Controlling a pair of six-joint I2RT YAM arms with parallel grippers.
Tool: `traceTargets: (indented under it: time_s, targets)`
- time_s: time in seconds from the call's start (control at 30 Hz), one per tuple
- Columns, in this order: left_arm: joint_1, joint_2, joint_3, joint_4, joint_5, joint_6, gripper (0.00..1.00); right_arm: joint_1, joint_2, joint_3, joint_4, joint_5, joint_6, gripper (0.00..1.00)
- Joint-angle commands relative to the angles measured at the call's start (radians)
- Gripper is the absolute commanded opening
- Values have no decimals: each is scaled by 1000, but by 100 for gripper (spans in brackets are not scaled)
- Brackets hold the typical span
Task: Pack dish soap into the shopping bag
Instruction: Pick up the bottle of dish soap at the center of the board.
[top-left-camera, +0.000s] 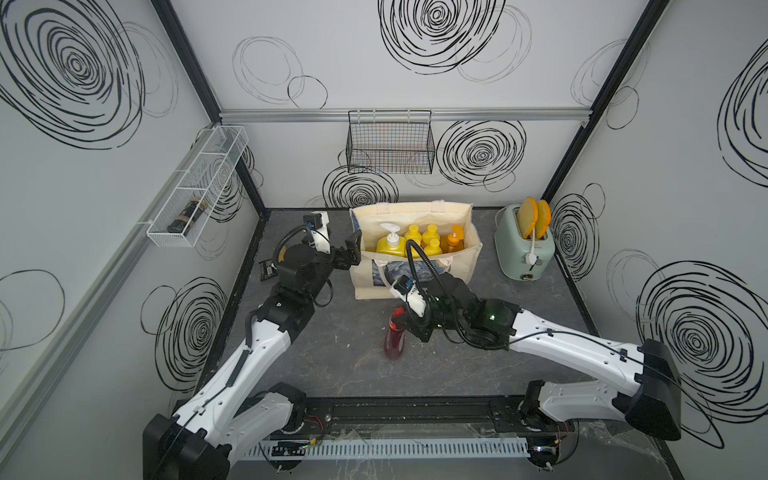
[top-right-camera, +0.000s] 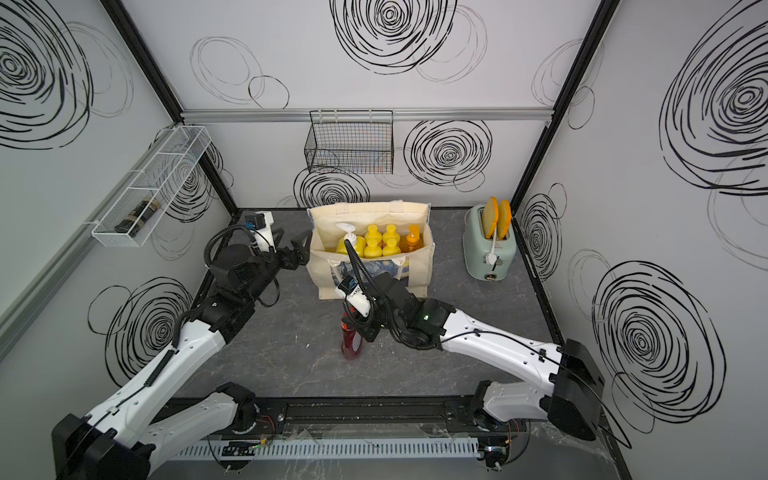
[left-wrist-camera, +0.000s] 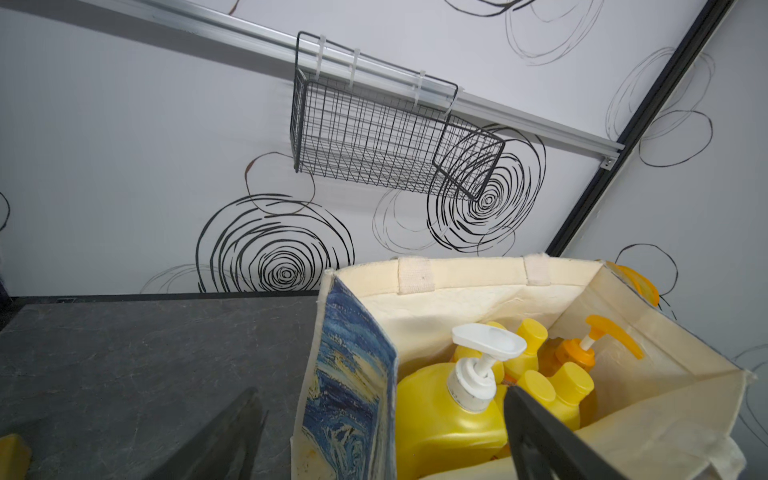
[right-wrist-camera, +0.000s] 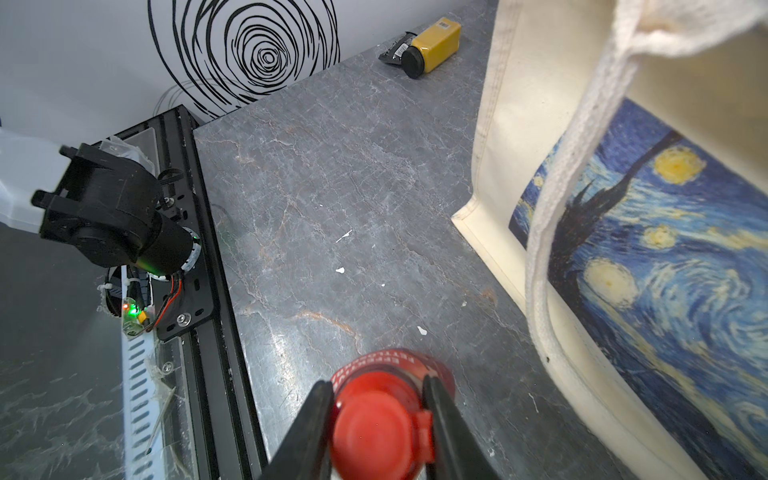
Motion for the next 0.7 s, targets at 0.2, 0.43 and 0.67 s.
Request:
traceTargets:
  time_s: [0.2,0.43,0.67]
  targets:
    - [4,-45,-105,21,4,-17,75,6,-84,7,115,-6,5,0]
    - [4,-41,-122,35,17,-11,55,6,-94,19,86,-5,5,0]
    - [-6,-73,-137,25,0,-3,37,7,-100,34,76,-9,10,0]
